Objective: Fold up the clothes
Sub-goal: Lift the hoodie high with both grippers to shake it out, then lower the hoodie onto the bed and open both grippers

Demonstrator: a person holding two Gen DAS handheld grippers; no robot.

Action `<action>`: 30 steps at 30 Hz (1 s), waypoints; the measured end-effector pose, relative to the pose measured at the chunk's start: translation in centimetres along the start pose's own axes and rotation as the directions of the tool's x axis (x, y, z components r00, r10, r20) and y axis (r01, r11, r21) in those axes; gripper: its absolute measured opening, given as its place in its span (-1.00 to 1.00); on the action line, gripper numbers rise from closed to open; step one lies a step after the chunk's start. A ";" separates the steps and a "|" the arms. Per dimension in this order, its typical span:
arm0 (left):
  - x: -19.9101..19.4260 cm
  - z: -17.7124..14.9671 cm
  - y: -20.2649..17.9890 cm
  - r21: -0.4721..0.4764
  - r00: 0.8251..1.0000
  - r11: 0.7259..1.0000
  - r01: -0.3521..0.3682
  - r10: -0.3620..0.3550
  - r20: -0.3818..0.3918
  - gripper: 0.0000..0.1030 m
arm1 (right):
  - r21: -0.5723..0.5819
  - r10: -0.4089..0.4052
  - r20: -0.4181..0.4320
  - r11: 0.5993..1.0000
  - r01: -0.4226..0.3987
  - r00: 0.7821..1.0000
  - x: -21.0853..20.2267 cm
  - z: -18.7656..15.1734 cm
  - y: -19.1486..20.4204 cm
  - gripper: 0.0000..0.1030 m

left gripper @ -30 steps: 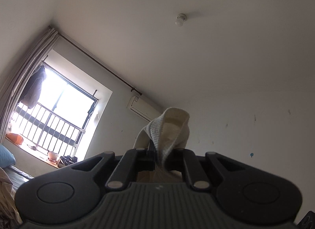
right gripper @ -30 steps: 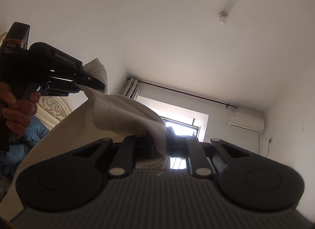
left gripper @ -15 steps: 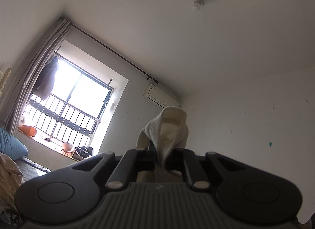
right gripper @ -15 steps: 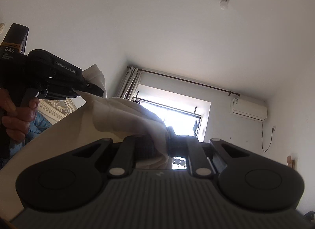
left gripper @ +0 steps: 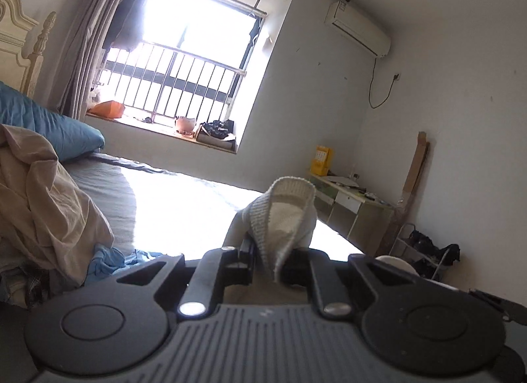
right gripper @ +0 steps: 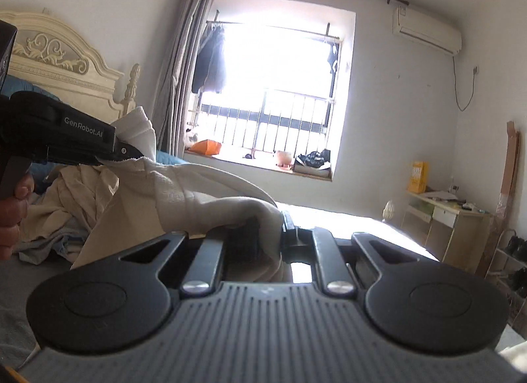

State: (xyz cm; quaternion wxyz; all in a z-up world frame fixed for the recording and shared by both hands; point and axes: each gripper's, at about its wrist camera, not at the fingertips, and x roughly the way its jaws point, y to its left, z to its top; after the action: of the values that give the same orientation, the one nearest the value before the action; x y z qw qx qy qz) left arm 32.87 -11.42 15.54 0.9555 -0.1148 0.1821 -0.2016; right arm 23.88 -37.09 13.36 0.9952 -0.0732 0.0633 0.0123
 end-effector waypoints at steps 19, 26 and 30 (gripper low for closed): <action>-10.4 -4.8 8.9 -0.094 0.967 0.994 -0.048 0.022 -0.254 0.61 | 0.561 0.233 -0.302 0.828 -0.026 0.924 2.2 -7.5 -3.4 0.62; -21.2 -10.5 7.2 -0.020 0.910 0.998 0.067 -0.069 -0.409 0.79 | 0.557 0.354 -0.352 0.823 -0.110 0.866 -10.8 -8.5 -0.9 0.70; -23.4 -17.5 6.0 0.008 0.847 0.993 0.114 -0.093 -0.523 0.79 | 0.516 0.357 -0.423 0.850 -0.102 0.833 -15.7 -11.7 2.4 0.73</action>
State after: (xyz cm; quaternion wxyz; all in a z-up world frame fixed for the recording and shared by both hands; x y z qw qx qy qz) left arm 8.12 1.36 4.99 0.8601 -0.0470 0.4238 -0.2800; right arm 6.77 -36.65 3.50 0.9211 0.1795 0.3306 0.1004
